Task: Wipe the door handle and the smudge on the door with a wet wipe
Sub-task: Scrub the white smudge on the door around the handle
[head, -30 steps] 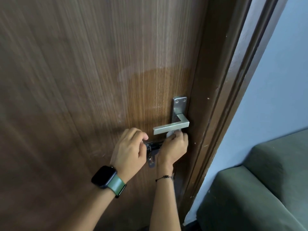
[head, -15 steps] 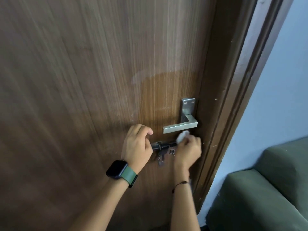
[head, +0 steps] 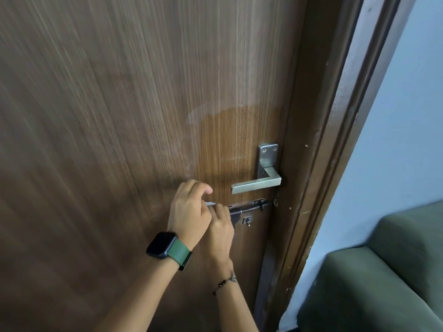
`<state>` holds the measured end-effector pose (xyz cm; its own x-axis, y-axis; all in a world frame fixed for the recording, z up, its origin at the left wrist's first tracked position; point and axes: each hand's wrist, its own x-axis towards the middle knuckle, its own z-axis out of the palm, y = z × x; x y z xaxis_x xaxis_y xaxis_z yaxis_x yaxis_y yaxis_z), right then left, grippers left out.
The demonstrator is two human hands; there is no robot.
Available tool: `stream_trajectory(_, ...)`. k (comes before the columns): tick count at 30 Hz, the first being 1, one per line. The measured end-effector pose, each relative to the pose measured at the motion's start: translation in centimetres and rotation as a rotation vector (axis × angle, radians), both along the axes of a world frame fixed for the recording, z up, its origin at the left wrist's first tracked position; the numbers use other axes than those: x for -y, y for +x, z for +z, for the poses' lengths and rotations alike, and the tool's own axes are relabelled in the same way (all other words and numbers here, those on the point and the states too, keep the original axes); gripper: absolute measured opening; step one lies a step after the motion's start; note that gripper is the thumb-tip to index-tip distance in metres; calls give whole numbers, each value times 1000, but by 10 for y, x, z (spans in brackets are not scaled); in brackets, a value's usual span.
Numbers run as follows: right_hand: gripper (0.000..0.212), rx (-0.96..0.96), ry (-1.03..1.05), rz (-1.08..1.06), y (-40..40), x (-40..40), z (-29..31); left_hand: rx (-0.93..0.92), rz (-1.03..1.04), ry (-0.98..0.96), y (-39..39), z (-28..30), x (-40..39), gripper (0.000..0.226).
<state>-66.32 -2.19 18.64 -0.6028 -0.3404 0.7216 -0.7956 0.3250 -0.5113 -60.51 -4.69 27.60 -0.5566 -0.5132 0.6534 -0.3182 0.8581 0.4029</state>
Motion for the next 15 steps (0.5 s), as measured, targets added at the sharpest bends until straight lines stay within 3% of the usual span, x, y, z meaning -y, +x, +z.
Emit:
stream_trajectory(3, 18, 310, -325, -206, -34, -26, 7, 2, -21, -19, 2, 3, -3, 35)
stream_trajectory(5, 12, 384, -443, -355, -64, -37, 15, 2, -14, -17, 2, 6, -3, 35)
stream_trajectory(12, 14, 431, -328, -363, -80, -21, 15, 33, 24, -22, 12, 11, 1, 36)
stream_trajectory(15, 8, 225, -284, -347, -63, -6, 9, 63, 34, -43, 17, 14, 3, 35)
